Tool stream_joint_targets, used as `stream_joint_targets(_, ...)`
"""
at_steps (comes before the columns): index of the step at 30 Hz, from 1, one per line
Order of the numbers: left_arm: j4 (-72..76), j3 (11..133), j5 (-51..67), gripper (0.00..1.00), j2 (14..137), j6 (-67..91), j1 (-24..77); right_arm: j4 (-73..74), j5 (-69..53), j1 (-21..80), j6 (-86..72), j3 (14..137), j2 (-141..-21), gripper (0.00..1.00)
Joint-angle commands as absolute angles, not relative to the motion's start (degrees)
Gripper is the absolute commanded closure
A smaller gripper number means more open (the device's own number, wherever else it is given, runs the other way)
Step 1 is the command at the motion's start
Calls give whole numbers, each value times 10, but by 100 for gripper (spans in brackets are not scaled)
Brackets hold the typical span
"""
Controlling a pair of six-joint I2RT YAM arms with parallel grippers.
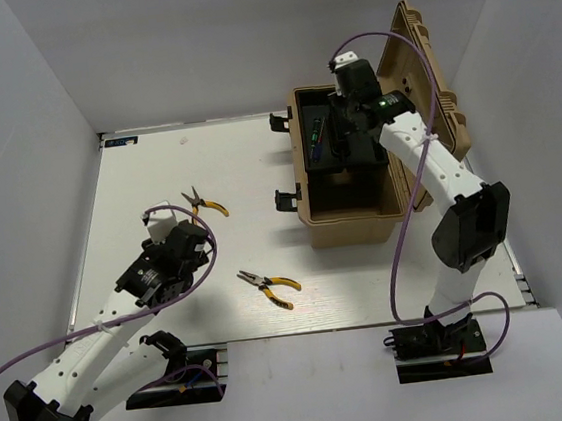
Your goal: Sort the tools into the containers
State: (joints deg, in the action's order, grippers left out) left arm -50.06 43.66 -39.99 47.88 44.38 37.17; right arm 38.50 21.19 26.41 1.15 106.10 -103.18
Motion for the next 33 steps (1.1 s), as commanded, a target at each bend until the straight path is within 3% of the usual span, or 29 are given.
stream_joint_targets(1, -486, 426, -400, 33, 470, 443, 370, 350, 248, 243, 18, 1067, -1042, 100)
stream_joint_targets(13, -469, 437, -338, 16, 543, 438, 358, 396, 207, 214, 6, 1087, -1104, 100)
stream_joint_targets(15, -457, 453, -327, 16, 570, 438, 358, 398, 201, 209, 4, 1087, -1107, 88)
stream_joint_targets(16, -457, 453, -320, 16, 579, 438, 358, 398, 201, 209, 4, 1089, -1107, 77)
stream_joint_targets(17, -447, 460, -320, 16, 588, 438, 352, 399, 199, 210, 5, 1092, -1107, 73)
stream_joint_targets(24, -434, 520, -352, 14, 679, 420, 327, 410, 161, 207, -14, 1088, -1082, 63)
stream_joint_targets(26, -434, 532, -364, 16, 695, 406, 311, 410, 142, 208, -24, 1082, -1061, 63)
stream_joint_targets(28, -418, 532, -364, 19, 703, 389, 295, 400, 33, 208, -26, 1051, -1015, 70)
stream_joint_targets(29, -411, 532, -369, 23, 709, 381, 275, 389, -38, 210, -25, 1039, -1003, 80)
stream_joint_targets(33, -375, 537, -320, 33, 750, 332, 217, 361, -232, 217, -4, 964, -936, 100)
